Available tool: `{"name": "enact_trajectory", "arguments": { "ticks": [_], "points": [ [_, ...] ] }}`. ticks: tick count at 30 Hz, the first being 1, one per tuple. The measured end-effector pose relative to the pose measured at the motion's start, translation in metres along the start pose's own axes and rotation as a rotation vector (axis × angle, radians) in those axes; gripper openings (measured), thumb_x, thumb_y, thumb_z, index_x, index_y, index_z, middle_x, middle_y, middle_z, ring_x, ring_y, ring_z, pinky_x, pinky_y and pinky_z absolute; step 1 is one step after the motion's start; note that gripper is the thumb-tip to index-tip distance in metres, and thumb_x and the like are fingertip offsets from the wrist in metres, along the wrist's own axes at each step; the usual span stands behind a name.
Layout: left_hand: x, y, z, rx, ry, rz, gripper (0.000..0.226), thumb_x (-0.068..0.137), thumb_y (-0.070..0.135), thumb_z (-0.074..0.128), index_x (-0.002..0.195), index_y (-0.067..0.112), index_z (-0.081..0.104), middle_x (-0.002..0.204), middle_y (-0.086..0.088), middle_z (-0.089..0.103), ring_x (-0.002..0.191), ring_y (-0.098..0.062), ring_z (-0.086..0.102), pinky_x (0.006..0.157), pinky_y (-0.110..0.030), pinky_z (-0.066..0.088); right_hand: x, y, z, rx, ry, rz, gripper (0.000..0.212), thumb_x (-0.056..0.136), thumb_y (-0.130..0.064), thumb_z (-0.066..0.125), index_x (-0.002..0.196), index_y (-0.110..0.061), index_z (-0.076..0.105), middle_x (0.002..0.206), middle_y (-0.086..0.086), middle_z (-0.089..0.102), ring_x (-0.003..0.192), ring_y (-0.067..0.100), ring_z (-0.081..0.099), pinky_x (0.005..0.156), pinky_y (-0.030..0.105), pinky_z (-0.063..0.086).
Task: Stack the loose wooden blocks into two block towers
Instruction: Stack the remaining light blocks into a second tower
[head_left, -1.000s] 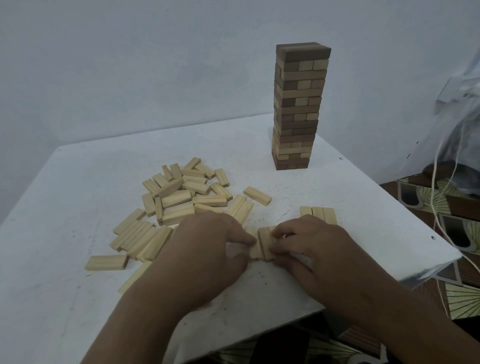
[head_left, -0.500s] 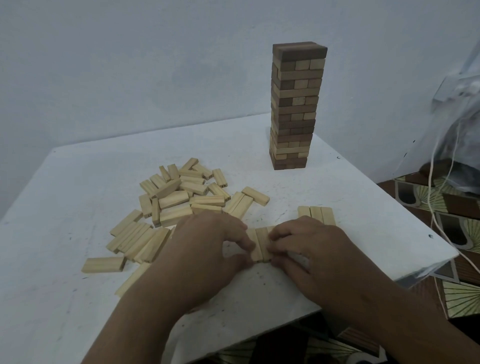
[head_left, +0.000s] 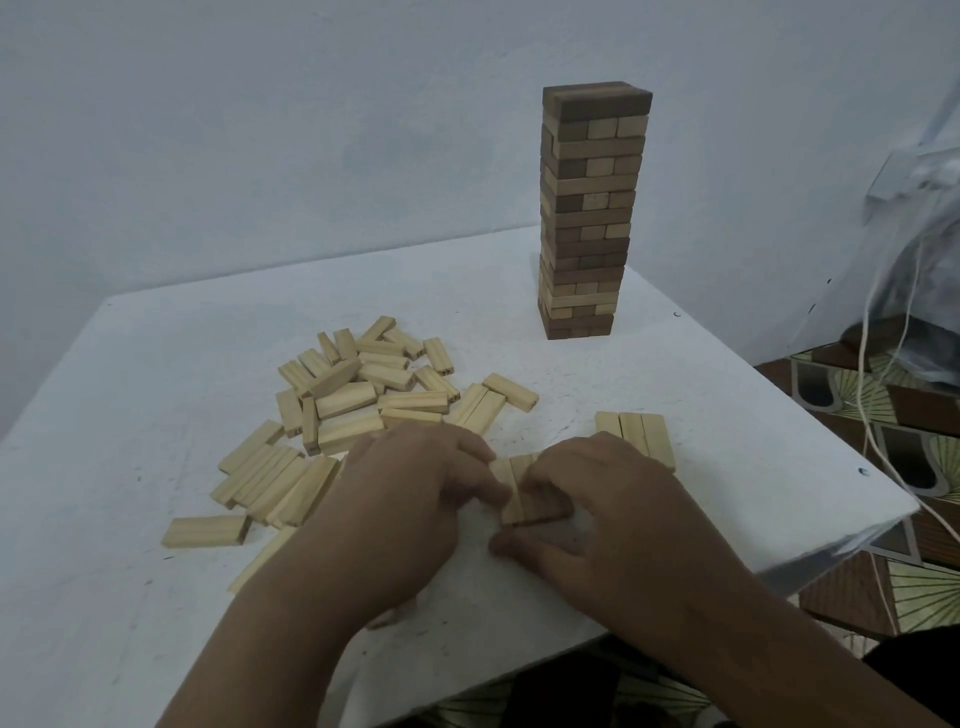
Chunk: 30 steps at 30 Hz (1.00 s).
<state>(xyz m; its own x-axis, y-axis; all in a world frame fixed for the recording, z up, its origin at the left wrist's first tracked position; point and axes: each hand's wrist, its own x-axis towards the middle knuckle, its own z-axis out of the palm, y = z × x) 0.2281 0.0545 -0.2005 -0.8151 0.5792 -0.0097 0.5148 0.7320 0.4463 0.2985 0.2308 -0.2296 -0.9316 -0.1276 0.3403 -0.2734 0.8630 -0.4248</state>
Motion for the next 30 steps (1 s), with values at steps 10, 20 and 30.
{"name": "enact_trajectory", "arguments": {
  "ticks": [10, 20, 30],
  "points": [
    [-0.007, -0.003, -0.002, 0.024, 0.022, 0.066, 0.020, 0.081, 0.034, 0.069, 0.091, 0.051, 0.066, 0.114, 0.033, 0.053, 0.117, 0.000, 0.043, 0.105, -0.038, 0.031, 0.002, -0.009, -0.005, 0.173, -0.041, 0.071, 0.038, 0.068, -0.030, 0.069, 0.088, -0.034, 0.038, 0.095, -0.016, 0.049, 0.089, 0.007, 0.050, 0.085, 0.031, 0.035],
    [-0.009, 0.006, -0.004, 0.019, 0.022, 0.056, 0.023, 0.072, 0.047, 0.068, 0.092, 0.045, 0.058, 0.104, 0.024, 0.059, 0.107, 0.002, 0.044, 0.099, -0.034, 0.031, -0.001, 0.006, -0.020, 0.024, -0.130, 0.028, 0.044, 0.068, -0.044, 0.063, 0.102, -0.040, 0.036, 0.106, -0.025, 0.046, 0.112, -0.002, 0.039, 0.101, 0.023, 0.014],
    [0.001, 0.019, 0.004, -0.122, 0.052, 0.080, 0.041, 0.074, 0.042, 0.072, 0.104, 0.047, 0.045, 0.105, 0.024, 0.053, 0.103, 0.005, 0.046, 0.091, -0.031, 0.037, 0.000, 0.024, -0.036, 0.073, -0.067, 0.089, 0.041, 0.065, -0.040, 0.069, 0.097, -0.037, 0.043, 0.095, -0.020, 0.055, 0.104, 0.001, 0.044, 0.095, 0.023, 0.020]
  ]
}}
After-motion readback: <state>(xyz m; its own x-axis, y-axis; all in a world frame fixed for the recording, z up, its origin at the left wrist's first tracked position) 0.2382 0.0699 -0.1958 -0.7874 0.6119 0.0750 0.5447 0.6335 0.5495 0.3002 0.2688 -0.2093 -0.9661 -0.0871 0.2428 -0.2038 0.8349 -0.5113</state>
